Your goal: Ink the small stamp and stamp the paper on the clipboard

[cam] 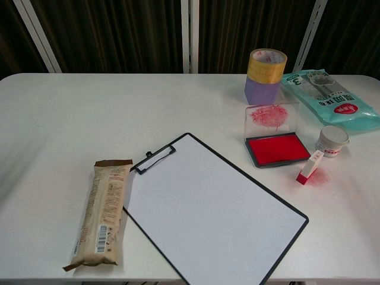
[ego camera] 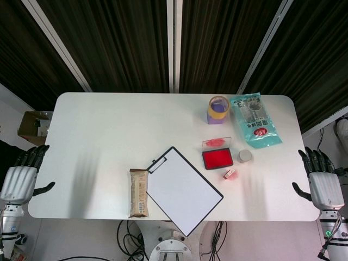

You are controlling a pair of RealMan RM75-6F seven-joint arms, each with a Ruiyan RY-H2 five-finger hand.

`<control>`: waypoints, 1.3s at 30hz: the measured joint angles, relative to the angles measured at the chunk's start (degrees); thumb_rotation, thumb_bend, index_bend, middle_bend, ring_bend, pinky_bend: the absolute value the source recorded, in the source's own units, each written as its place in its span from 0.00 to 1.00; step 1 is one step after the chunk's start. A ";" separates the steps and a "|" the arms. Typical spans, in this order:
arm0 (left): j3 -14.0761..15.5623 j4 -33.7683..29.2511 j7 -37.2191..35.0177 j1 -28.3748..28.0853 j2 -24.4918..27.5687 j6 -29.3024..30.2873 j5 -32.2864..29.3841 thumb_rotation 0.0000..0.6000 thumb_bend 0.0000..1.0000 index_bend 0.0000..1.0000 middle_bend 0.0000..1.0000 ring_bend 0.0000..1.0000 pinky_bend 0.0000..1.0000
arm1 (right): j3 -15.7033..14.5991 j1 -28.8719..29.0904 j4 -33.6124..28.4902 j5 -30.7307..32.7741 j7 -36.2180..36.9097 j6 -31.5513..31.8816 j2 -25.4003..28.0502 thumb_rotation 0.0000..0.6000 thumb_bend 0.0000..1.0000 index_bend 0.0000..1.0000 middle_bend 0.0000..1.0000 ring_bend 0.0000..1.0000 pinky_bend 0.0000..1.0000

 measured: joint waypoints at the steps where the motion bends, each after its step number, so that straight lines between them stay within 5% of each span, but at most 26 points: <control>1: 0.02 0.01 -0.02 0.08 -0.04 0.06 -0.06 1.00 0.00 0.07 0.11 0.10 0.18 | -0.05 0.05 0.10 -0.03 -0.01 -0.12 -0.05 1.00 0.15 0.00 0.00 0.00 0.00; 16: -0.29 -0.49 0.44 -0.42 0.15 -0.63 -0.27 1.00 0.00 0.07 0.11 0.10 0.18 | -0.06 0.87 0.52 -1.90 1.26 -0.14 0.12 1.00 0.15 0.00 0.00 0.00 0.00; 21: -0.19 -0.12 0.45 -0.39 -0.03 -0.94 -0.67 1.00 0.00 0.07 0.11 0.10 0.18 | -0.55 2.41 0.21 -3.77 0.66 -1.95 0.49 1.00 0.16 0.00 0.01 0.09 0.19; 26: 0.10 0.03 0.77 -0.54 -0.57 -1.98 -1.10 1.00 0.00 0.07 0.11 0.10 0.18 | -1.31 5.01 -2.90 -4.81 -4.33 -6.86 1.64 1.00 0.17 0.01 0.10 0.08 0.15; 29: 0.24 -0.44 1.51 -0.67 -0.64 -2.45 -1.38 1.00 0.00 0.07 0.11 0.10 0.18 | -1.53 7.38 -5.38 -5.41 -9.03 -10.52 1.57 1.00 0.18 0.07 0.12 0.18 0.31; 35: 0.32 -0.39 1.50 -0.50 -0.52 -2.31 -1.55 1.00 0.00 0.07 0.11 0.10 0.18 | -1.37 12.21 -5.87 -6.05 -16.56 -16.69 -3.53 1.00 0.18 0.18 0.24 0.56 0.83; 39: 0.40 0.00 1.05 -0.29 -0.52 -2.21 -1.72 1.00 0.00 0.07 0.11 0.10 0.18 | -1.04 15.42 -3.73 -5.78 -18.44 -20.31 -7.30 1.00 0.18 0.23 0.26 0.65 0.90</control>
